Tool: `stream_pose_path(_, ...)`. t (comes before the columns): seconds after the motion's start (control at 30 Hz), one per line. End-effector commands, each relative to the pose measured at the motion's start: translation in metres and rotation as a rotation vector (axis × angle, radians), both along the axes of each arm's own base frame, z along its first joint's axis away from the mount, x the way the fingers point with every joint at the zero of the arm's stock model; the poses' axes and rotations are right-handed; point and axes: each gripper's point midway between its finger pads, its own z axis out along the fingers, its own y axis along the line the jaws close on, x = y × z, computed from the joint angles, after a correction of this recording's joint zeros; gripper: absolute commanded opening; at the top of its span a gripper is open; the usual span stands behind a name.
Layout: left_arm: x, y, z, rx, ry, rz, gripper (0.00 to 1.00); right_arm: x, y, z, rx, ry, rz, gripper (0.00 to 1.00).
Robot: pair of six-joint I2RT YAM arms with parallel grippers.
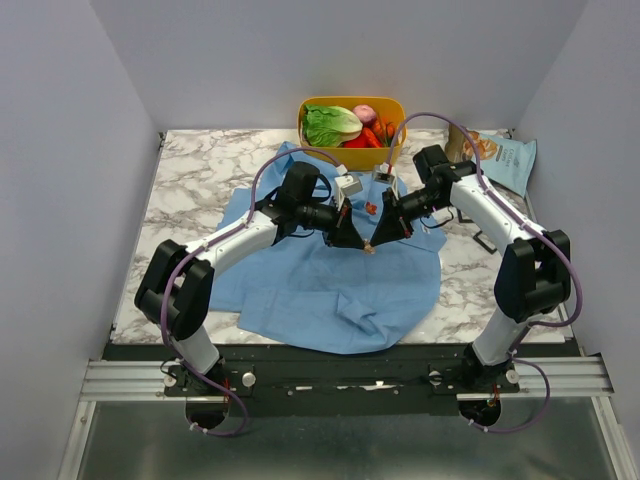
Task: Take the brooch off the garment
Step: Place the brooch in the brooch box.
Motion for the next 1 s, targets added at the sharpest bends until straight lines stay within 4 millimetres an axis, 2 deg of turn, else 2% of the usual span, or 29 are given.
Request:
stream_pose_path(0.0, -0.002, -0.005, 0.011, -0.038, -0.023, -0.032, 0.03, 0.007, 0.005, 0.003, -0.018, -0.052, -0.005, 0.01)
stream_pose_path(0.07, -0.002, -0.005, 0.012, -0.038, -0.027, -0.032, 0.07, 0.013, 0.002, -0.001, -0.056, -0.090, -0.025, 0.01)
stream_pose_path(0.2, 0.000, -0.003, 0.013, -0.036, -0.031, -0.022, 0.21, 0.020, -0.005, -0.002, -0.110, -0.125, -0.071, 0.01)
stream_pose_path(0.5, 0.009, 0.004, 0.016, -0.028, -0.047, 0.008, 0.42, 0.041, -0.022, -0.007, -0.238, -0.218, -0.172, 0.01)
stream_pose_path(0.7, 0.017, 0.008, 0.016, -0.008, -0.071, 0.042, 0.51, 0.051, -0.031, -0.003, -0.282, -0.274, -0.230, 0.01)
stream_pose_path(0.83, 0.018, 0.009, 0.014, -0.004, -0.070, 0.044, 0.58, 0.070, -0.048, -0.006, -0.378, -0.342, -0.333, 0.01)
stream_pose_path(0.87, 0.019, 0.009, 0.014, -0.003, -0.067, 0.046, 0.61, 0.077, -0.050, -0.005, -0.390, -0.363, -0.361, 0.01)
stream_pose_path(0.9, 0.019, 0.009, 0.013, -0.002, -0.066, 0.049, 0.68, 0.080, -0.055, -0.005, -0.406, -0.368, -0.387, 0.01)
stream_pose_path(0.97, 0.020, 0.009, 0.011, 0.001, -0.061, 0.051, 0.68, 0.094, -0.067, -0.009, -0.466, -0.405, -0.452, 0.01)
